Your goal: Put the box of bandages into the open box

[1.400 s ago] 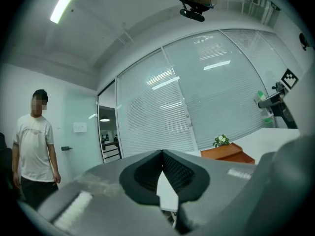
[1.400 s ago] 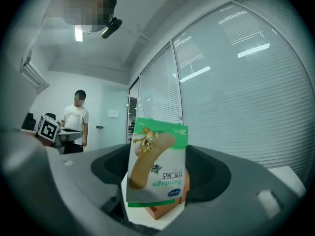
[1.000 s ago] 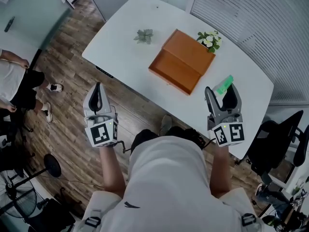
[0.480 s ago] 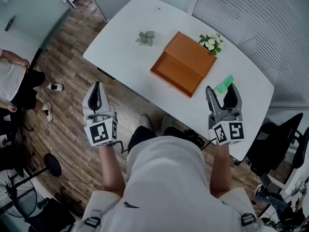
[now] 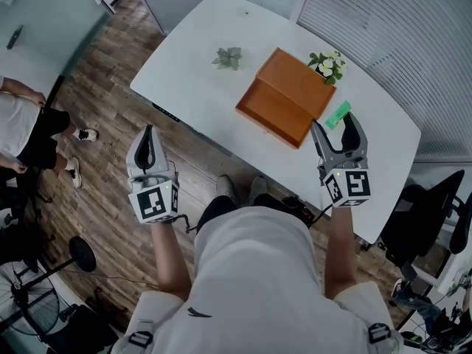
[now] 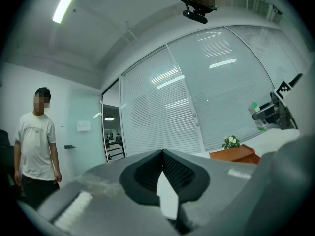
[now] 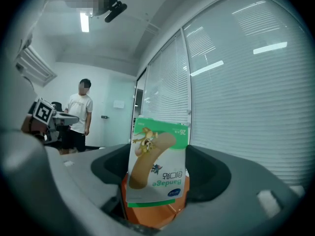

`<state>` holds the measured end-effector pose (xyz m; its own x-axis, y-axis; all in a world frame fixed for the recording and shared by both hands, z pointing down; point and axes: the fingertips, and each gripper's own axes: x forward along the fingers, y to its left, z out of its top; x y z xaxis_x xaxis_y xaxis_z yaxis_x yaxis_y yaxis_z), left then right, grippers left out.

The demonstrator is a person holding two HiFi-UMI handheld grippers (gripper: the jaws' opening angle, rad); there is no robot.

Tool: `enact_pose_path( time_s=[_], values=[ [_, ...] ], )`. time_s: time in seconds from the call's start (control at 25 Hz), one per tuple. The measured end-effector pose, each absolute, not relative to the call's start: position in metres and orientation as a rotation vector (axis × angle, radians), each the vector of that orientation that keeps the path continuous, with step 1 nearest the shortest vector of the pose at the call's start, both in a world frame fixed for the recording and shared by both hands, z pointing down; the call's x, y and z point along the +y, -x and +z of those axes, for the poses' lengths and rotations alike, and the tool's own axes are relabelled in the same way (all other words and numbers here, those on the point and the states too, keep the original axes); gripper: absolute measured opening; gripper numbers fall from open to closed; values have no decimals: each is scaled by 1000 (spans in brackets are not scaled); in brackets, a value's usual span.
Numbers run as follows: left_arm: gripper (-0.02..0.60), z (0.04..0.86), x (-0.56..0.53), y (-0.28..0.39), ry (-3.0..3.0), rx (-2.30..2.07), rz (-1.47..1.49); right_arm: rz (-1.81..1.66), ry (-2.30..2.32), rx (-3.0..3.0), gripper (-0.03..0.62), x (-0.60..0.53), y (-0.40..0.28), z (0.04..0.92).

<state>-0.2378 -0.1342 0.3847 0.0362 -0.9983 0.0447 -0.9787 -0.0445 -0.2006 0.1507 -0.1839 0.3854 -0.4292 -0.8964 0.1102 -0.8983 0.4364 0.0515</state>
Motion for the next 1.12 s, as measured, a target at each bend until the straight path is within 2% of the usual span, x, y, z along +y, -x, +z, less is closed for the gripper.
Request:
enact_pose_path(
  time_s=[0.2,0.52,0.76,1.12],
  values=[
    [6,386,-133,251,2165,2098,-272,-183,-1439,-2406,347,-205,-123,402],
    [6,386,-131,274,2138,2120,-280,-617,-918,-1977,347,-223,-76,470],
    [6,388,-129,286,2123,2137,-277,-576,-664,-1871,347,-220,-60,526],
    [6,391,-126,302,2114,2161,-282,-484,-657,-1829,357,-222,-61,544]
  ],
)
